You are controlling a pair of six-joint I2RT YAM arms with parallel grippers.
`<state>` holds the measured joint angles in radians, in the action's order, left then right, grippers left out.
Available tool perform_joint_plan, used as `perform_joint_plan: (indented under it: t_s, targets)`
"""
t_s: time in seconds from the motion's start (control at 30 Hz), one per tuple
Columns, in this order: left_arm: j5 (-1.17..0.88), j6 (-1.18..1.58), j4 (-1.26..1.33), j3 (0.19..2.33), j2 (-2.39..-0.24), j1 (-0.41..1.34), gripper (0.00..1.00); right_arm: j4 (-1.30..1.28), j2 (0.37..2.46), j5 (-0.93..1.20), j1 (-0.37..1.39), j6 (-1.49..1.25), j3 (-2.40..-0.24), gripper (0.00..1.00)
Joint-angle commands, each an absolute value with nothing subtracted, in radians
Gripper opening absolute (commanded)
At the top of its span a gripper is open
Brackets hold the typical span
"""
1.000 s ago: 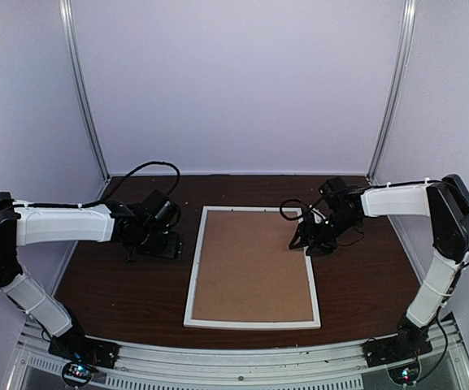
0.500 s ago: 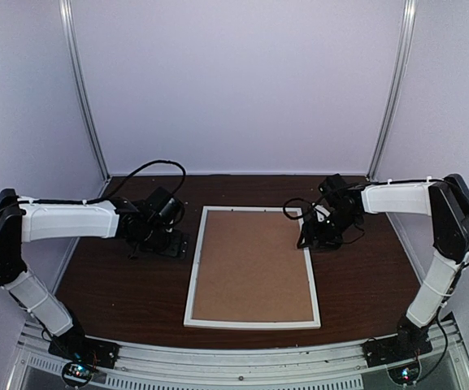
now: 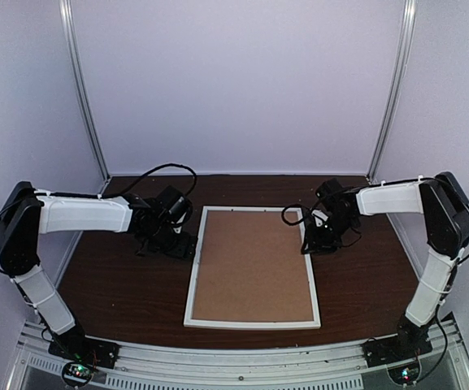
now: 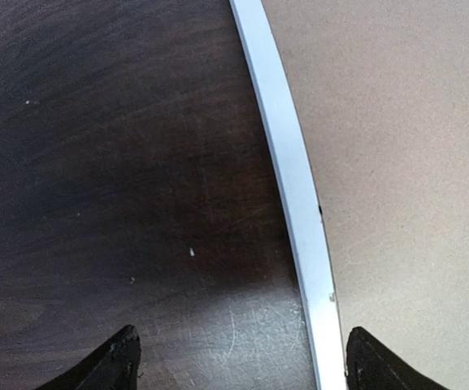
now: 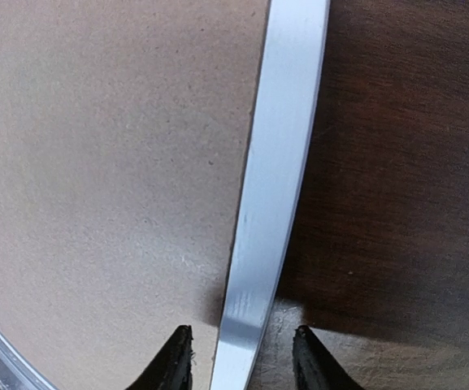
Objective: Put the photo into the frame
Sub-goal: Press the fastener onto the backboard.
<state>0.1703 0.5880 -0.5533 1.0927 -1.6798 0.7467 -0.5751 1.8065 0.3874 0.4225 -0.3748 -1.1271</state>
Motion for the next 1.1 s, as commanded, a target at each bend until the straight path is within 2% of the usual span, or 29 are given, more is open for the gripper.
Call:
perform_joint_plan:
  t_s: [0.0,0.23,0.63,1.07]
  targets:
    - [0.135,0.575,-0.563,1.126,-1.708,0.739,0.88,-0.555,1.824,0.379,0.429,-0.368,-1.124,0.37]
    - [0.132,0.571,-0.563,1.138,-1.739,0.739,0.89,-0.544,1.825,0.384,0.43,-0.368,-1.101,0.27]
    - [0.086,0.542,-0.608,1.219,-1.839,0.734,0.88,-0.538,1.812,0.365,0.43,-0.364,-1.081,0.17]
    - [0.036,0.511,-0.61,1.254,-1.871,0.653,0.9,-0.522,1.819,0.378,0.43,-0.358,-1.082,0.09]
